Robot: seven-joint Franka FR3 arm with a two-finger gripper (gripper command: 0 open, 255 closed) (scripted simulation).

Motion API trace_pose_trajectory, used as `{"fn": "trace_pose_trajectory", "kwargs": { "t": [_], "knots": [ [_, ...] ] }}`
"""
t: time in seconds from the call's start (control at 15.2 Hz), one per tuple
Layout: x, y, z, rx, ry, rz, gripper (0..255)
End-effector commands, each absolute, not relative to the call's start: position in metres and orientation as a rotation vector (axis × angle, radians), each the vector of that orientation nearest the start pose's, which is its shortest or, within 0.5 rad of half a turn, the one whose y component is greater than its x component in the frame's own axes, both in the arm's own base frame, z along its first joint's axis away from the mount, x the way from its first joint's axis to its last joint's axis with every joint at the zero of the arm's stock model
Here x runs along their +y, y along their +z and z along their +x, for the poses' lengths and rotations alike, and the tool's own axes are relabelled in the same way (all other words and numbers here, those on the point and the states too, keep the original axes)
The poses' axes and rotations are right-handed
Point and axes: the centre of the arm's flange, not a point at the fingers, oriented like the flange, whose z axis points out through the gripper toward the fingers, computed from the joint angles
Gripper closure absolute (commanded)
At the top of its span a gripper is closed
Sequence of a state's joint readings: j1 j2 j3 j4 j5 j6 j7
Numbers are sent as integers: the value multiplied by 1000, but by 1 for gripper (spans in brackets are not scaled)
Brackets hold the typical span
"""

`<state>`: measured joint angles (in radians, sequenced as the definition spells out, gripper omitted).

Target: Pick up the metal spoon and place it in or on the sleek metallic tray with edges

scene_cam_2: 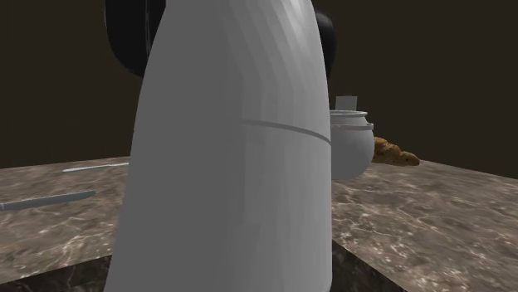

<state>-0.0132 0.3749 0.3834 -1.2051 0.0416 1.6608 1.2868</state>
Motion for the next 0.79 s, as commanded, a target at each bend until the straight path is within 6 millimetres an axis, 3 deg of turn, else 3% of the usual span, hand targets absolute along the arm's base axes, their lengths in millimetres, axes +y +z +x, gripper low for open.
{"fn": "trace_pose_trajectory", "kwargs": {
  "t": [0.0, 0.13, 0.66, 0.73],
  "knots": [
    [195, 580, 637, 1345, 85, -2615, 255],
    [195, 567, 637, 1345, 85, -2615, 255],
    [195, 567, 637, 1345, 85, -2615, 255],
    [195, 567, 637, 1345, 85, -2615, 0]
  ]
}}
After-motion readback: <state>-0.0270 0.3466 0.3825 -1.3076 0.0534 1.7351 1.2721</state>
